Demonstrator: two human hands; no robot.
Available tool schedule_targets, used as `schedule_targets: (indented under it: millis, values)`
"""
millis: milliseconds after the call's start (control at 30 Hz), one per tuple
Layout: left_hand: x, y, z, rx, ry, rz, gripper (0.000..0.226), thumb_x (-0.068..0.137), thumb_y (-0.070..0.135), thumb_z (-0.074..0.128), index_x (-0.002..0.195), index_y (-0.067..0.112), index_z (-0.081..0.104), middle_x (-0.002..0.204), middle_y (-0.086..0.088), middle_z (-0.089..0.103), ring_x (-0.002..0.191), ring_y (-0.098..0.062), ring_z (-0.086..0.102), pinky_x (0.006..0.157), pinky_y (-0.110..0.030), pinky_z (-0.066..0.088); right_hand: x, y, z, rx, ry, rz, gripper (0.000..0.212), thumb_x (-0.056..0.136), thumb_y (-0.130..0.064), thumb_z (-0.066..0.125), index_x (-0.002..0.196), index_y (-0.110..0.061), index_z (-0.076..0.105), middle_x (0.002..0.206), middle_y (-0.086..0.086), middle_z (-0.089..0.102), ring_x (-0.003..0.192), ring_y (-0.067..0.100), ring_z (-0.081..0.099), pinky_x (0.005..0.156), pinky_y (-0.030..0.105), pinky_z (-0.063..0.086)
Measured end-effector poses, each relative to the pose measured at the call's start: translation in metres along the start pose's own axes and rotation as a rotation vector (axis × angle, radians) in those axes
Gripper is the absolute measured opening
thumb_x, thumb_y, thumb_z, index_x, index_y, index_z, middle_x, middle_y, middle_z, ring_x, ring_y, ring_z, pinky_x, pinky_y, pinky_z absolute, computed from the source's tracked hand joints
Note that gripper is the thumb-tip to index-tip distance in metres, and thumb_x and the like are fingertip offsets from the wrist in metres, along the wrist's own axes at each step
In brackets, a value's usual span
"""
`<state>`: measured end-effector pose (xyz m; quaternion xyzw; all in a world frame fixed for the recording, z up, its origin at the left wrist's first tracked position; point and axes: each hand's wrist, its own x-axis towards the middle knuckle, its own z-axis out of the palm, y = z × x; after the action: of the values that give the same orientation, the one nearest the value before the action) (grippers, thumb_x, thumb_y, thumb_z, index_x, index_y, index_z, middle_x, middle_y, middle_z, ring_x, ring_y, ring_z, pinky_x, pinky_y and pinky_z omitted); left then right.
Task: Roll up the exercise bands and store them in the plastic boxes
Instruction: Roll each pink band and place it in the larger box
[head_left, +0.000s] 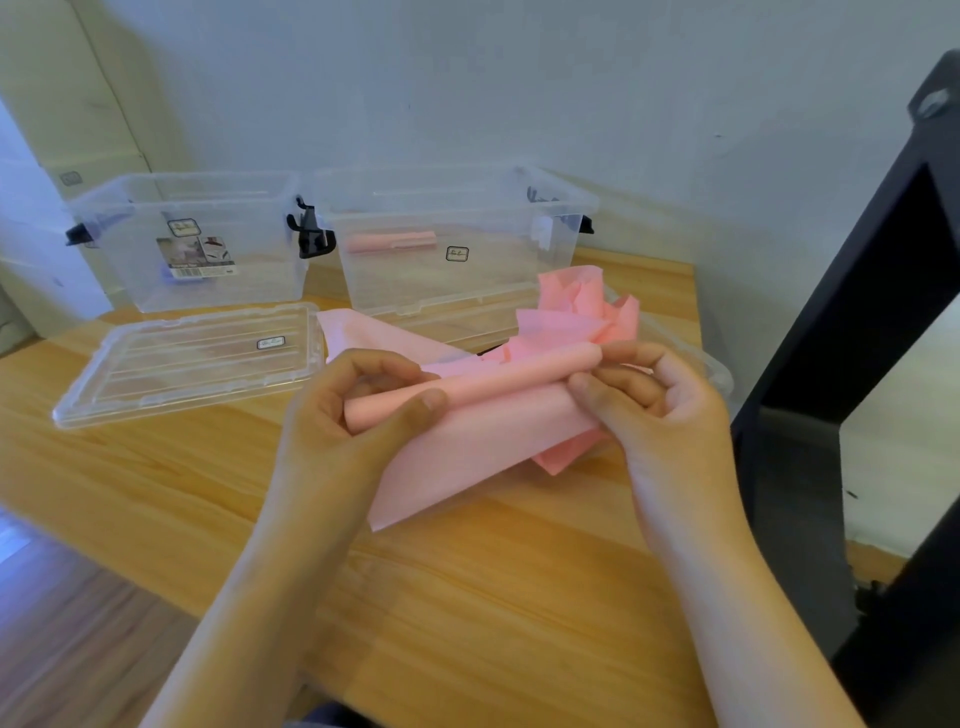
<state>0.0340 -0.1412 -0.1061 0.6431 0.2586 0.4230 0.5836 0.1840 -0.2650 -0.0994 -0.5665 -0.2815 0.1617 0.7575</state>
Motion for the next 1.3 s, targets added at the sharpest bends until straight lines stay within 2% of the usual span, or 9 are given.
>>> schedule_targets:
  millis: [167, 333, 467, 567, 700, 833, 1000, 1200, 1300]
  values:
    - [-0.002, -0.001, 0.004, -0.029, -0.017, -0.030, 0.021, 0.064, 0.031, 0.081, 0.080, 0.030, 0.069, 0.088, 0.010, 0.073, 0.077, -0.004, 0.065, 0.062, -0.015, 0.048, -0.001, 0.001, 0.001, -0.033, 0.019, -0.100, 0.014, 0.078, 0.000, 0.070, 0.090, -0.008, 0.068, 0.083, 0.000, 0.074, 0.077, 0.002, 0.068, 0.066, 0.010, 0.048]
    - [0.000, -0.003, -0.001, -0.016, -0.036, -0.044, 0.019, 0.065, 0.031, 0.077, 0.082, 0.030, 0.070, 0.095, 0.005, 0.073, 0.086, -0.008, 0.065, 0.075, -0.028, 0.047, -0.001, 0.003, 0.001, -0.114, 0.002, -0.188, 0.017, 0.079, 0.003, 0.069, 0.085, -0.013, 0.070, 0.081, -0.011, 0.073, 0.079, -0.001, 0.067, 0.070, 0.009, 0.048]
    - [0.001, -0.005, -0.005, -0.022, -0.083, -0.051, 0.031, 0.056, 0.041, 0.080, 0.083, 0.030, 0.071, 0.098, 0.004, 0.072, 0.090, -0.012, 0.064, 0.080, -0.032, 0.047, 0.000, 0.005, 0.001, -0.176, 0.008, -0.243, 0.023, 0.080, 0.002, 0.069, 0.082, -0.021, 0.070, 0.079, -0.018, 0.072, 0.082, -0.001, 0.067, 0.073, 0.011, 0.048]
    - [0.002, -0.006, -0.008, -0.084, -0.108, -0.088, 0.033, 0.052, 0.039, 0.080, 0.081, 0.030, 0.070, 0.096, 0.004, 0.072, 0.086, -0.012, 0.064, 0.074, -0.029, 0.049, 0.001, 0.006, 0.000, -0.200, 0.016, -0.267, 0.024, 0.080, 0.001, 0.069, 0.082, -0.023, 0.071, 0.080, -0.018, 0.072, 0.083, -0.001, 0.067, 0.074, 0.011, 0.047]
    - [0.003, -0.006, -0.012, -0.262, -0.195, -0.215, 0.037, 0.049, 0.028, 0.082, 0.083, 0.027, 0.068, 0.099, 0.004, 0.072, 0.078, -0.016, 0.068, 0.054, -0.028, 0.056, 0.001, 0.006, 0.001, -0.238, 0.032, -0.305, 0.028, 0.082, 0.001, 0.067, 0.081, -0.026, 0.071, 0.080, -0.022, 0.071, 0.084, -0.002, 0.066, 0.073, 0.010, 0.047]
    - [0.004, -0.007, -0.010, -0.224, -0.148, -0.188, 0.033, 0.050, 0.026, 0.083, 0.079, 0.028, 0.069, 0.097, 0.002, 0.073, 0.077, -0.013, 0.067, 0.058, -0.021, 0.054, -0.001, 0.007, 0.001, -0.245, 0.014, -0.316, 0.028, 0.083, 0.000, 0.067, 0.082, -0.027, 0.070, 0.080, -0.024, 0.070, 0.084, -0.004, 0.065, 0.073, 0.009, 0.047]
    - [0.003, -0.008, -0.010, -0.181, -0.096, -0.127, 0.029, 0.049, 0.038, 0.080, 0.074, 0.029, 0.069, 0.090, 0.006, 0.071, 0.077, -0.008, 0.065, 0.060, -0.018, 0.052, 0.001, 0.007, 0.000, -0.234, -0.038, -0.268, 0.023, 0.086, 0.001, 0.062, 0.083, -0.020, 0.071, 0.085, -0.011, 0.072, 0.088, 0.002, 0.065, 0.075, 0.013, 0.048]
    - [0.001, -0.004, -0.010, -0.150, -0.077, -0.118, 0.027, 0.051, 0.042, 0.078, 0.071, 0.029, 0.066, 0.087, 0.007, 0.067, 0.076, -0.010, 0.060, 0.069, -0.032, 0.043, 0.001, 0.006, 0.000, -0.104, -0.147, -0.242, 0.020, 0.090, 0.000, 0.057, 0.108, -0.007, 0.062, 0.111, 0.001, 0.066, 0.108, 0.005, 0.060, 0.087, 0.014, 0.045]
    - [0.001, -0.004, -0.009, -0.166, -0.102, -0.134, 0.026, 0.053, 0.040, 0.079, 0.071, 0.028, 0.064, 0.087, 0.007, 0.065, 0.079, -0.014, 0.057, 0.071, -0.040, 0.041, -0.001, 0.005, 0.002, -0.101, -0.239, -0.251, 0.022, 0.085, 0.000, 0.063, 0.104, -0.011, 0.066, 0.110, -0.002, 0.068, 0.110, 0.007, 0.061, 0.092, 0.020, 0.047]
